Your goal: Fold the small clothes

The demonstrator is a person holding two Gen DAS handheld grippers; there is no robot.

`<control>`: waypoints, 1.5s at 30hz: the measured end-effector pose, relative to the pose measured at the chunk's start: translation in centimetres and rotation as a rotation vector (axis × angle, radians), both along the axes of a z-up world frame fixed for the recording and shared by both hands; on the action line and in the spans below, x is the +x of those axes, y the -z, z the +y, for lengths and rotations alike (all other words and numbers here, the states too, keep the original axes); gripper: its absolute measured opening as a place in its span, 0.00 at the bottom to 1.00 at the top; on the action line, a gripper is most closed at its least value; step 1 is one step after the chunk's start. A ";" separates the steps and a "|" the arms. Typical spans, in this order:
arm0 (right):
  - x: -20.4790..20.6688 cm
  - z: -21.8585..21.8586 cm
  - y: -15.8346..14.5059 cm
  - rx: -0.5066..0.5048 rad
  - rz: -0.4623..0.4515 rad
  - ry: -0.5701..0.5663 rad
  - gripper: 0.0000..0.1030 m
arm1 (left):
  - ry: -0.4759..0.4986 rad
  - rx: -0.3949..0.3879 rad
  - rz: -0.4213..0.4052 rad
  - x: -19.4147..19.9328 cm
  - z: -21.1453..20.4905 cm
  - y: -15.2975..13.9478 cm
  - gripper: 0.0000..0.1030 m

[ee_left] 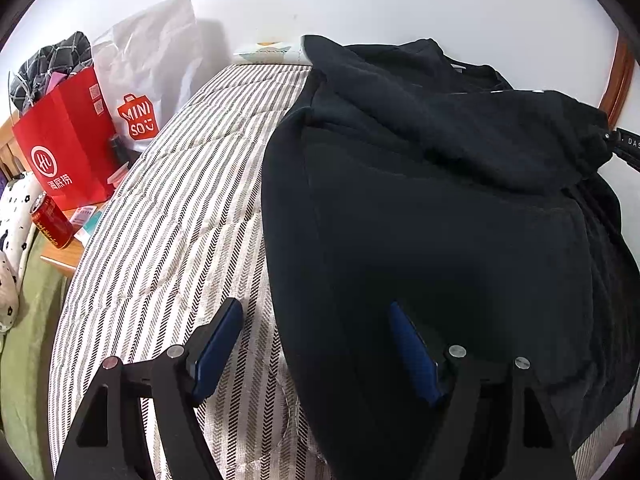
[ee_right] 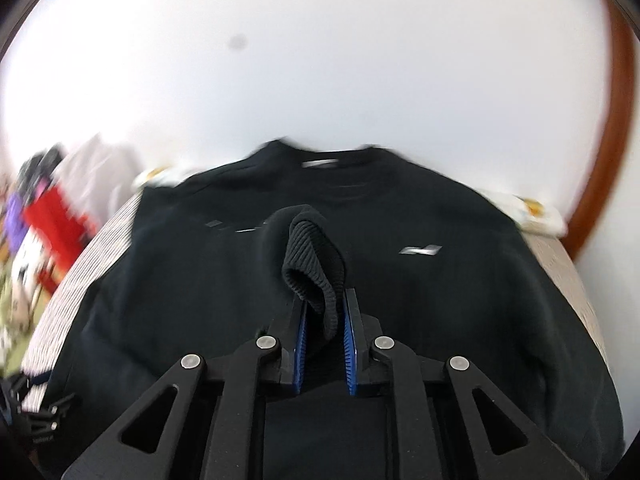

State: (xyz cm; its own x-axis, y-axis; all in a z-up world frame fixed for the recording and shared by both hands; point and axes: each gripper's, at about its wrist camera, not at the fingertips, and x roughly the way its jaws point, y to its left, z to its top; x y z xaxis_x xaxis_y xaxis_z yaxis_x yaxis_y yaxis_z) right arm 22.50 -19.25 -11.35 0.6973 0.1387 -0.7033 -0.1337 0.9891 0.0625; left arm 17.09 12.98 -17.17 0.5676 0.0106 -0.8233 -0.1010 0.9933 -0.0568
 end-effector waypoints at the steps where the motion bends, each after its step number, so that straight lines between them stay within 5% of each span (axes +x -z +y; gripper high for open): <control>1: 0.2 -1.4 0.2 0.002 0.001 0.028 0.14 | 0.001 0.001 0.002 -0.1 0.0 0.0 0.72; 8: 1.4 -6.2 2.9 0.023 0.072 0.122 0.16 | -0.002 0.009 0.009 -0.1 -0.3 0.0 0.72; 13: 1.5 -6.7 5.1 -0.090 0.117 0.182 0.40 | 0.005 0.007 0.018 -0.4 -0.5 -0.1 0.72; 16: 0.9 -7.9 5.5 -0.150 0.136 0.227 0.41 | 0.019 -0.006 0.022 -0.7 -0.6 -0.2 0.72; 25: -7.6 -9.9 4.4 -0.144 0.139 0.214 0.59 | 0.047 -0.042 0.014 -3.2 -0.8 -0.7 0.72; 31: -13.6 -10.2 5.9 -0.158 0.192 0.192 0.61 | 0.079 -0.078 0.011 -5.4 -1.1 -1.1 0.70; 39: -19.2 -12.6 7.8 -0.067 0.266 0.218 0.61 | 0.131 -0.076 0.008 -8.6 -1.9 -0.9 0.57; 45: -22.0 -12.8 8.1 0.042 0.266 0.203 0.61 | 0.140 -0.123 -0.005 -9.8 -1.8 -1.1 0.36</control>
